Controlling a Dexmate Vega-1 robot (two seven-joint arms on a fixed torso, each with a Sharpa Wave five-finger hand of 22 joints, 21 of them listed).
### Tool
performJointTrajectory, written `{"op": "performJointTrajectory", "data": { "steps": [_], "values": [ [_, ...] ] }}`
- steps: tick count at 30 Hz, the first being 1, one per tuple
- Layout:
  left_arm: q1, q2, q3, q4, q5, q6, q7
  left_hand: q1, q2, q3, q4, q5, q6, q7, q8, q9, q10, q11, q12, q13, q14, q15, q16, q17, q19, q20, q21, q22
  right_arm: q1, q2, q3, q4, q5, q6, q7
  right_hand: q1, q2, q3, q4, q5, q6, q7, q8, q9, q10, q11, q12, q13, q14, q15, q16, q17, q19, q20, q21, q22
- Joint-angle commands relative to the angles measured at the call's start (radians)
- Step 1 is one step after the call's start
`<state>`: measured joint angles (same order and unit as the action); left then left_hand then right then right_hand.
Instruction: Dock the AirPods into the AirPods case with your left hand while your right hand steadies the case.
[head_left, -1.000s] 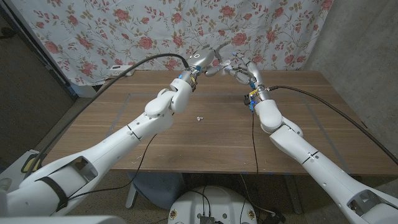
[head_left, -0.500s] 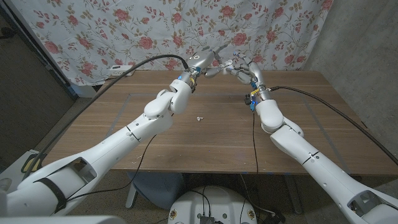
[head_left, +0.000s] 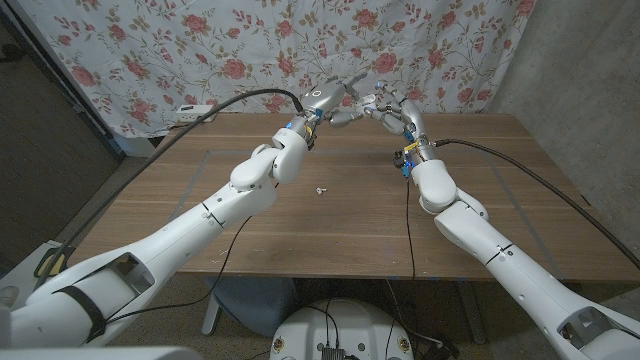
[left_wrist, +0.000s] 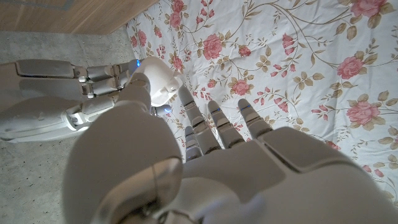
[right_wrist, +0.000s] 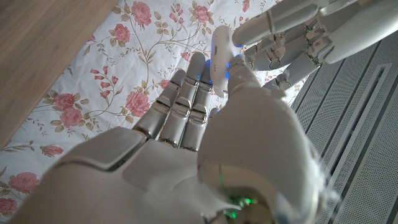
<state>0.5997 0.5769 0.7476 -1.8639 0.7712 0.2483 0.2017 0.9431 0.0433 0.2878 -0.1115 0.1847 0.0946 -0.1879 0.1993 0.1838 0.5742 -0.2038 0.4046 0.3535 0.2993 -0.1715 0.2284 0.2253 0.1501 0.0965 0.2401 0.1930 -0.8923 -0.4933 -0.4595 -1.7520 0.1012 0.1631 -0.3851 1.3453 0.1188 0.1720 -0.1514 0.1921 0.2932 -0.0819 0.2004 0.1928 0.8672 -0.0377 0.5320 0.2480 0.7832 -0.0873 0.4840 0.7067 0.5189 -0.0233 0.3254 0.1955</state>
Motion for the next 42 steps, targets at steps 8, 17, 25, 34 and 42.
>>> {"op": "performJointTrajectory", "data": {
  "steps": [8,17,25,34,42],
  "values": [
    [0.012,0.003,-0.014,0.009,-0.022,-0.036,0.034,-0.034,0.000,-0.011,0.004,-0.004,-0.010,-0.010,-0.004,0.002,-0.080,0.026,-0.065,-0.024,-0.049,0.010,-0.020,-0.015,-0.006,0.007,-0.004,0.005,0.003,0.002,-0.003,0.003,0.007,-0.009,0.003,0.003,0.007,-0.002,0.000,0.006,0.009,-0.003,0.007,0.002,0.143,-0.136,0.006,0.003,0.011,-0.154,-0.007,0.006,-0.004,0.003,0.004,0.001],
    [0.027,0.003,-0.031,0.008,-0.053,-0.065,0.063,-0.058,-0.001,-0.021,0.007,-0.006,-0.022,-0.008,-0.006,0.002,-0.132,0.042,-0.105,-0.040,-0.091,0.026,-0.031,-0.022,-0.014,0.009,-0.008,0.005,0.002,0.003,-0.002,0.007,0.008,-0.010,-0.002,0.003,0.007,-0.002,0.000,0.005,0.010,-0.004,0.007,0.002,0.142,-0.136,0.005,0.002,0.011,-0.154,-0.010,0.007,-0.004,0.004,0.005,0.001],
    [0.044,0.002,-0.049,0.014,-0.092,-0.093,0.090,-0.092,-0.002,-0.032,0.016,-0.009,-0.025,-0.008,-0.007,0.002,-0.186,0.055,-0.139,-0.053,-0.124,0.040,-0.037,-0.026,-0.020,0.010,-0.011,0.005,0.003,0.006,-0.002,0.010,0.008,-0.009,-0.009,0.003,0.007,-0.002,0.000,0.005,0.011,-0.004,0.007,0.002,0.142,-0.136,0.006,0.002,0.011,-0.154,-0.013,0.008,-0.004,0.004,0.005,0.000],
    [0.097,-0.015,-0.092,0.009,-0.170,-0.099,0.149,-0.189,0.016,-0.057,0.064,-0.010,-0.008,0.000,-0.001,0.001,-0.235,0.067,-0.167,-0.068,-0.142,0.053,-0.033,-0.021,-0.026,0.011,-0.013,0.006,0.009,0.014,-0.001,0.021,-0.007,-0.011,-0.031,0.004,0.007,-0.002,0.000,0.005,0.012,-0.004,0.006,0.002,0.142,-0.136,0.006,0.002,0.013,-0.154,-0.015,0.010,-0.005,0.003,0.005,0.000],
    [0.142,-0.034,-0.122,0.007,-0.233,-0.106,0.213,-0.221,0.019,-0.062,0.071,-0.007,0.038,0.003,0.009,0.002,-0.322,0.081,-0.200,-0.078,-0.172,0.068,-0.040,-0.024,-0.034,0.011,-0.015,0.007,0.019,0.024,-0.001,0.032,-0.033,-0.020,-0.063,0.004,0.007,-0.002,0.000,0.005,0.012,-0.005,0.006,0.002,0.142,-0.135,0.006,0.001,0.013,-0.154,-0.018,0.011,-0.005,0.004,0.005,0.000]
  ]
}}
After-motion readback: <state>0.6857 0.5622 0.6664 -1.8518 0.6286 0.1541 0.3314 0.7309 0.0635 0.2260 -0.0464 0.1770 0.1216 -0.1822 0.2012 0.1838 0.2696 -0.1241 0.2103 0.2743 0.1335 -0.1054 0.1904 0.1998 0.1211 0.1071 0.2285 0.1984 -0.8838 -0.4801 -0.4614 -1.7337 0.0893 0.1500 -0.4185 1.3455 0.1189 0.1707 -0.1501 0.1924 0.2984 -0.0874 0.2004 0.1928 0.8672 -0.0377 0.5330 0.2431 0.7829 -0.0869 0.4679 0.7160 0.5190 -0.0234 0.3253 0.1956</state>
